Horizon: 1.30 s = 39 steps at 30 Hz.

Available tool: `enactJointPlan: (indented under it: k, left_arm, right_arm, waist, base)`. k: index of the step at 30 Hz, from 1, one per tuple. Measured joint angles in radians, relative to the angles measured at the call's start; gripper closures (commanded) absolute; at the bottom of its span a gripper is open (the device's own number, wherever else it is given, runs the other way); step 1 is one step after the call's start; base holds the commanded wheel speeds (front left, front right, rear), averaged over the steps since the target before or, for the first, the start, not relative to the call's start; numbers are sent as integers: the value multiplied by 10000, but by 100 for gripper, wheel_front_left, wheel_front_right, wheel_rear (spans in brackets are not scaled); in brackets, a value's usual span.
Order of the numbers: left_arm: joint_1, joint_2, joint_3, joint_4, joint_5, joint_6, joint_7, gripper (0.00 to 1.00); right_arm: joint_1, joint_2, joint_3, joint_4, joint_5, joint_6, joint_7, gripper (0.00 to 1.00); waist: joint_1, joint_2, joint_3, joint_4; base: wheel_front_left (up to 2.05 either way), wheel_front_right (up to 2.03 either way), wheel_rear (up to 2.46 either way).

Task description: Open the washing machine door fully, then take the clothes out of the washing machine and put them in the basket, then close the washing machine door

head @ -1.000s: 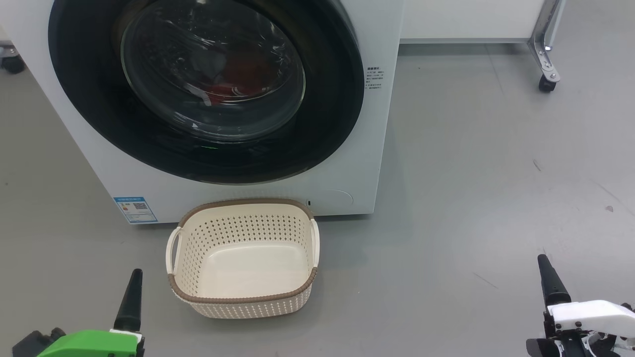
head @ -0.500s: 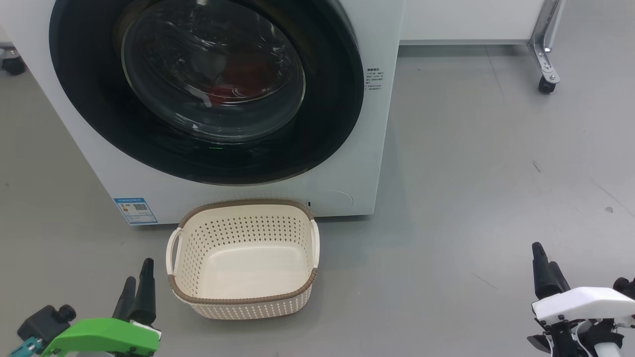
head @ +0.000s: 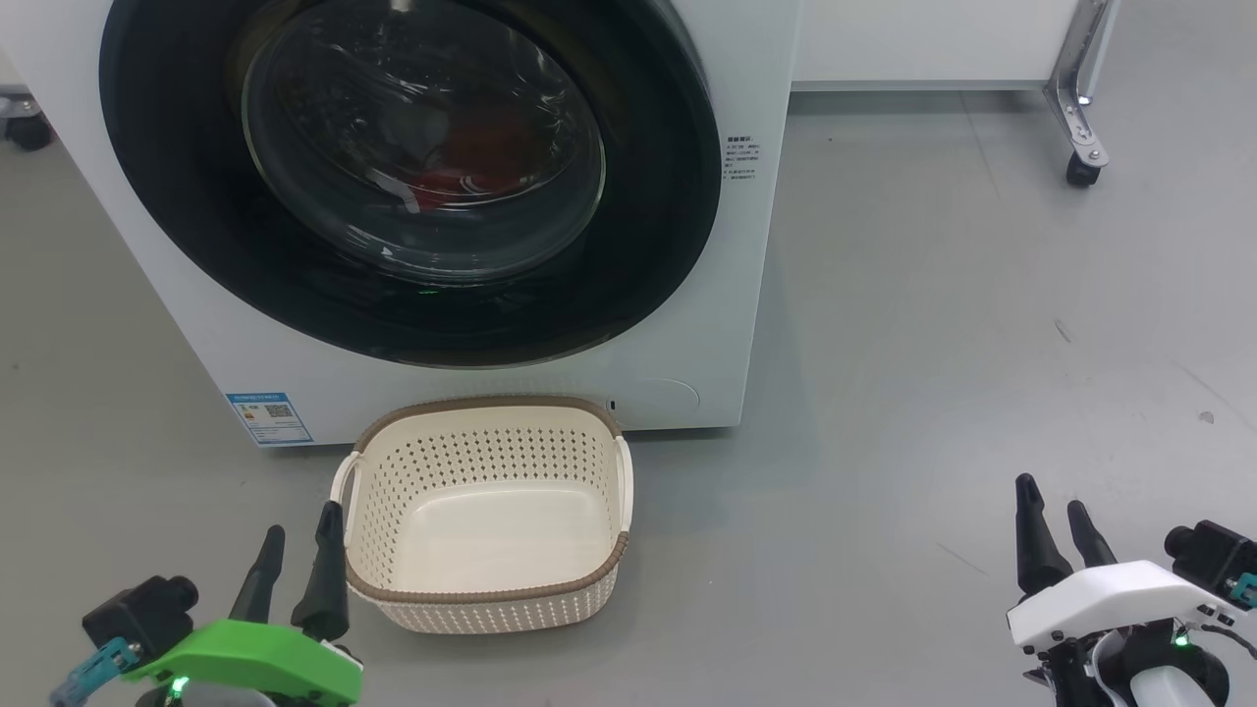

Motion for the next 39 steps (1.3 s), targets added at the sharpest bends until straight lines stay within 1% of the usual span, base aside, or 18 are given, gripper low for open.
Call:
enactJointPlan:
  k: [2,5,11,12,19,28,29,33,35,39]
  left_arm:
    - [0,23,-104,-42,324,86,-52,0]
    - [1,46,-267,-81,740,174,-121,0]
    - [6,44,-529,-82,1499,286,-366,0]
    - [6,40,-575,-86,1624,290,-370,0]
    - [7,42,-809,-90,2372,351,-591,0]
    - [9,42,-1126,-65,3455,545,-913,0]
    - [9,42,-1168,-67,3591,558,-926,0]
    - [9,44,-1254,-75,4061,614,-1066,0]
    - [9,48,-1308,-84,4334,646,-1154,0]
    - [8,52,-1450,-115,4824,698,-1283,0]
  right_arm:
    - [1,6,65,2,-192,-29,-81,0]
    - [1,25,155,10,-587,-171,-173,0]
    - [1,29,366,10,-1338,-278,-359,0]
    - [1,29,412,10,-1452,-341,-387,0]
    - [0,27,616,4,-2220,-418,-616,0]
    - [-1,12,926,-6,-3325,-449,-878,0]
    - [-1,8,949,-6,-3482,-520,-918,0]
    - [-2,-2,1039,-13,-3914,-522,-1089,0]
    - [-2,0,1074,-15,-4195,-604,-1158,0]
    - [-2,0,1135,-42,-4637,-619,-1306,0]
  waist:
    - [0,0,-2,-1]
    - [0,0,-7,-6]
    - [0,0,-19,-20]
    - [0,0,-22,-22]
    - [0,0,-42,-35]
    - [0,0,-65,-35]
    - [0,0,-68,-35]
    - [0,0,-80,-42]
    - [0,0,-88,-50]
    - [1,0,-103,-67]
  base:
    - [0,0,0]
    - [0,0,0]
    - [0,0,0]
    - [0,0,0]
    - [0,0,0]
    - [0,0,0]
    - [0,0,0]
    - [0,0,0]
    - [0,0,0]
    - [0,0,0]
